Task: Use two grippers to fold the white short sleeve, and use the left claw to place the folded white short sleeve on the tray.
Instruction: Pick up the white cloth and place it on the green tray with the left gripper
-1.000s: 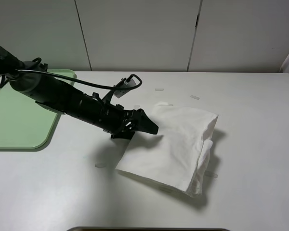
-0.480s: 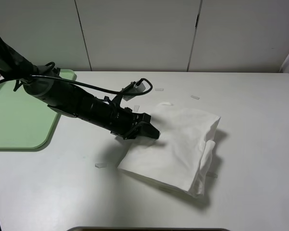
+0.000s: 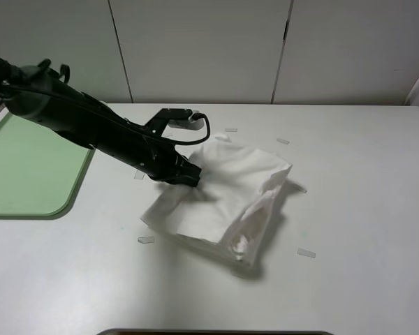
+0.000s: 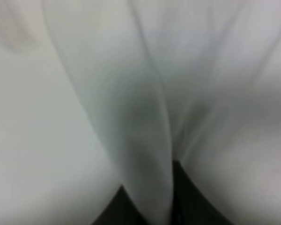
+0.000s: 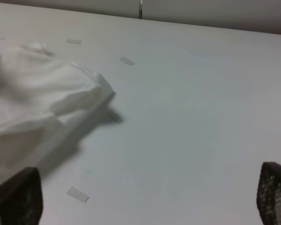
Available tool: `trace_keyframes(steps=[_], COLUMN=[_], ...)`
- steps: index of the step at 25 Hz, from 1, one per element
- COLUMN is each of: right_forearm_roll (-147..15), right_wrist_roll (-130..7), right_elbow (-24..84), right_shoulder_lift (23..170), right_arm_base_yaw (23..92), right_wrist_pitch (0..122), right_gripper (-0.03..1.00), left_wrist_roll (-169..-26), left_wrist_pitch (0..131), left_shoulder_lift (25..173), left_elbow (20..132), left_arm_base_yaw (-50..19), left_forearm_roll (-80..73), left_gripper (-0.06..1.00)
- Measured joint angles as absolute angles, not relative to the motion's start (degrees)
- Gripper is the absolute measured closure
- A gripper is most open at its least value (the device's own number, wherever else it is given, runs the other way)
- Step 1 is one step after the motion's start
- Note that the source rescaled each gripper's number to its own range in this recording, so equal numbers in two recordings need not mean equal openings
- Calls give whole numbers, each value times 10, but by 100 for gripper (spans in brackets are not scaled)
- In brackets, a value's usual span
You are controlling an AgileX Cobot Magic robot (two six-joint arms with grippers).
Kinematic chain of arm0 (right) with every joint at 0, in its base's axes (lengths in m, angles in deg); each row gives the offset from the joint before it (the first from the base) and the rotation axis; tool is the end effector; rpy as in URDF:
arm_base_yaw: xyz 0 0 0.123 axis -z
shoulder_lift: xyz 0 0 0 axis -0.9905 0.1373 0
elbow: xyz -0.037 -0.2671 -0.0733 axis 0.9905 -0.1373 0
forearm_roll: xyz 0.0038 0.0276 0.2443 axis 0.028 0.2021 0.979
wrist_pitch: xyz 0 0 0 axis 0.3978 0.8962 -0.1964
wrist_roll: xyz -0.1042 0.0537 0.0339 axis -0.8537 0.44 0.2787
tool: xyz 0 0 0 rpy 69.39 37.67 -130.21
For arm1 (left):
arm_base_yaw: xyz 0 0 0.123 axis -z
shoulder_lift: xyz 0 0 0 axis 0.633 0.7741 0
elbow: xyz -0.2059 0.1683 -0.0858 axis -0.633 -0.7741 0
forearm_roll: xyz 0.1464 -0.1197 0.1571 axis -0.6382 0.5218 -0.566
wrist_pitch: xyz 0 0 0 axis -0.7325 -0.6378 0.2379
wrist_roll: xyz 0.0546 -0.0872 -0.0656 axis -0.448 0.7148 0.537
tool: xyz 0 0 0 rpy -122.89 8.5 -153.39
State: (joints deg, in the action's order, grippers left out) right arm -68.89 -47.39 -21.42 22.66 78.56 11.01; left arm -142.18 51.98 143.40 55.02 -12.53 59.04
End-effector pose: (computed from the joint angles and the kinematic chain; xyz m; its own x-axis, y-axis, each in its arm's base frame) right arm 0.0224 0.0112 0.2639 -0.4054 -0.1286 -0.9051 -0.1776 0.9823 -0.0600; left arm 0.3291 -0.2052 0.0665 -0.7237 0.4298 -0.5399 0.6110 0.7628 -0.2117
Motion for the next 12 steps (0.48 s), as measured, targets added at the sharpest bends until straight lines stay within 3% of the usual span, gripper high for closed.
trace_keyframes(steps=[9,12], right_forearm_roll=[-689,-689], right_wrist_roll=[-474,-474], right_elbow=[-214,-214], right_shoulder_lift=[227,227], right_arm_base_yaw=[786,786], right_wrist_pitch=[110,110], right_gripper=[-3,-3], left_wrist_roll=[-1263,-1120], left_wrist_pitch=[580,578], left_shoulder_lift=[1353,1332], left_elbow=[551,551], left_arm_base_yaw=[-188,-235], left_forearm_roll=[251,76], left_gripper=[90,90])
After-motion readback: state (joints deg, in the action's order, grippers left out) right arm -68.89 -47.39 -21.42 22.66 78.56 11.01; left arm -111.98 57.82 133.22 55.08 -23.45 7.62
